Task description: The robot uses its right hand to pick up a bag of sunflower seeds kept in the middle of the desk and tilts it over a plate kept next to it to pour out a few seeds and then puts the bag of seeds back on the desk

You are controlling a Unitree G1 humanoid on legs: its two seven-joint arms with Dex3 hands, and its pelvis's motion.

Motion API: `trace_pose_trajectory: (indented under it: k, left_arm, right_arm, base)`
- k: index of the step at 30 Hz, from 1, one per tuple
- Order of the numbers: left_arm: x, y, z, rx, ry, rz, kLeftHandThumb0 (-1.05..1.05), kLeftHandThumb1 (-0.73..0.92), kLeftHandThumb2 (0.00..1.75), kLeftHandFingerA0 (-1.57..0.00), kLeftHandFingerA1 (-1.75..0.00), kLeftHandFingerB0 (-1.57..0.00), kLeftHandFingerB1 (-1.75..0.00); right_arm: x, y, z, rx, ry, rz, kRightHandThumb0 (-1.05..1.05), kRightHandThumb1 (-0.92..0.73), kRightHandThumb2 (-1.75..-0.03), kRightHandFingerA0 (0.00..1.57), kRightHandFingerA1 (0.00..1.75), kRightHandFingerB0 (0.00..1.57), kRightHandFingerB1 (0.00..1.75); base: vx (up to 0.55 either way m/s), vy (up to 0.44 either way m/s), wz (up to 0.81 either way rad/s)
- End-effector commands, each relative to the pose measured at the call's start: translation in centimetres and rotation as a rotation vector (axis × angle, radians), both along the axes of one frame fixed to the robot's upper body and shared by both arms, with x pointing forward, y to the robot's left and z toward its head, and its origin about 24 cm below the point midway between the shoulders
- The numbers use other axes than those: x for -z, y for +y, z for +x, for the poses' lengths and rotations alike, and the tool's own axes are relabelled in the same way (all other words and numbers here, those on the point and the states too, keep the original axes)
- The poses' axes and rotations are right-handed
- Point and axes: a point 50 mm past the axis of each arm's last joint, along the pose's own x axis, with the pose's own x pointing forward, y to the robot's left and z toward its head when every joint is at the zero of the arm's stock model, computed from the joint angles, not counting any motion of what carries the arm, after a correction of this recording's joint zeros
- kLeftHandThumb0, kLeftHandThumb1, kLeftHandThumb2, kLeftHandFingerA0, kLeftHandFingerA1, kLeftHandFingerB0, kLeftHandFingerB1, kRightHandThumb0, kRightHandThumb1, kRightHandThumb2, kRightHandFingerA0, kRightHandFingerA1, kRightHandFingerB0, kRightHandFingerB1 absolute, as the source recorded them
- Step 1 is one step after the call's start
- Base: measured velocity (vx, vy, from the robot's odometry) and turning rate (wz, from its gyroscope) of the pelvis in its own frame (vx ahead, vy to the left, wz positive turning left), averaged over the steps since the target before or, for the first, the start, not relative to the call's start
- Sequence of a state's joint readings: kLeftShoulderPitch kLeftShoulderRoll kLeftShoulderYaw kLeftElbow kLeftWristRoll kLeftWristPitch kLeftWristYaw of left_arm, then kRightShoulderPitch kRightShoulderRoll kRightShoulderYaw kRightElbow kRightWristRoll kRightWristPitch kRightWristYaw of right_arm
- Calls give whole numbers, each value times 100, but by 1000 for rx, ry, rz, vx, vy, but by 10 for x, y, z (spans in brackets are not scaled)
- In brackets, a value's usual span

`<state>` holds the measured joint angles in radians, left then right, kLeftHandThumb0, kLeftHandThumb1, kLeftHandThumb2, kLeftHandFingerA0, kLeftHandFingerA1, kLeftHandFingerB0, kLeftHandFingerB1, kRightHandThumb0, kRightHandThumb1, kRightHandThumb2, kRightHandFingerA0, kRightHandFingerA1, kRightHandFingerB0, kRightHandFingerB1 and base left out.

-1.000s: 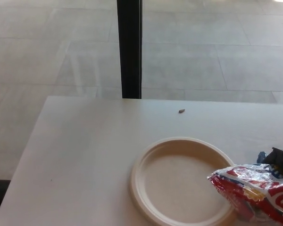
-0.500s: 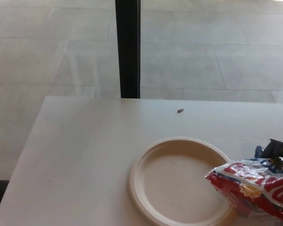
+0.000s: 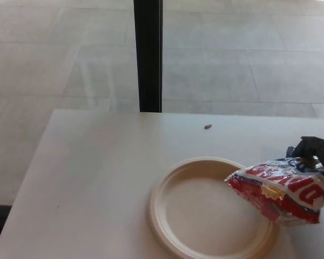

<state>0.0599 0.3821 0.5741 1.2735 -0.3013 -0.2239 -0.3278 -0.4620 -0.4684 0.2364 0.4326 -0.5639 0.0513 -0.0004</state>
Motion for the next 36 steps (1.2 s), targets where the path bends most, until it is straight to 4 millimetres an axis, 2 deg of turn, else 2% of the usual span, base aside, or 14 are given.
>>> trace_pose_trajectory:
  k: [1,3,6,7,8,9,10,13,14,15,26,30,33,36]
  left_arm:
    - [-3,5,-6,-24,-3,13,-76,74,63,-44,-52,-42,-38]
    - [-4,6,-6,-29,-8,9,-77,74,63,-44,-53,-42,-38]
    - [-3,7,-6,-38,1,7,-76,73,62,-45,-50,-43,-37]
    - [-4,7,-6,-44,-1,6,-75,73,62,-45,-50,-44,-37]
    - [-4,7,-6,-51,-3,0,-75,73,62,-45,-50,-44,-37]
    - [-3,7,-6,-51,-2,0,-74,73,62,-46,-50,-45,-37]
    - [-4,7,-8,-38,4,-1,-75,73,62,-44,-49,-44,-37]
    - [-4,8,-8,-18,18,9,-82,60,79,-42,-54,-40,-43]
    - [-4,8,-9,-12,23,14,-76,74,63,-45,-49,-43,-37]
    - [-4,8,-10,-8,22,16,-76,74,63,-45,-49,-43,-37]
    - [-7,11,-8,15,33,37,-77,74,63,-44,-50,-44,-37]
    - [-8,11,-9,21,33,39,-76,74,63,-45,-50,-44,-37]
    - [-8,12,-8,25,36,44,-77,74,63,-45,-51,-43,-37]
    - [-9,13,-7,28,36,49,-82,62,73,-42,-53,-39,-42]
  right_arm:
    - [-13,2,8,54,-5,-29,-23,-54,-93,111,166,84,124]
    - [-17,3,9,41,-27,-57,-25,-57,-92,88,175,79,125]
    - [-28,10,14,44,-19,-85,-28,-56,-87,89,175,73,142]
    - [-29,12,14,47,-15,-83,-29,-60,-75,89,174,75,96]
    - [-31,14,15,42,-10,-86,-30,-61,-70,88,175,75,111]
    - [-33,16,16,32,-16,-98,-39,-46,-93,117,134,83,105]
    - [-35,19,17,25,-33,-127,-29,-55,-69,91,171,84,106]
    - [-40,23,20,9,-56,-151,-31,-58,-77,86,175,71,144]
    - [-41,26,21,0,-65,-166,-32,-60,-80,87,171,78,83]
    - [-44,28,23,-6,-68,-181,-32,-60,-80,87,171,78,83]
    - [-61,44,26,-77,-151,-293,-28,-49,-89,91,175,70,169]
    - [-65,48,28,-88,-177,-397,-29,-49,-85,90,175,73,153]
    - [-69,52,29,-68,-193,-459,-32,-58,-79,90,175,82,110]
    - [-74,57,30,-60,-227,-495,-32,-57,-84,92,175,79,126]
  base:
    - [0,0,0]
    - [0,0,0]
    - [0,0,0]
    - [0,0,0]
    - [0,0,0]
    - [0,0,0]
    - [0,0,0]
    - [0,0,0]
    - [0,0,0]
    - [0,0,0]
    - [0,0,0]
    - [0,0,0]
    - [0,0,0]
    - [0,0,0]
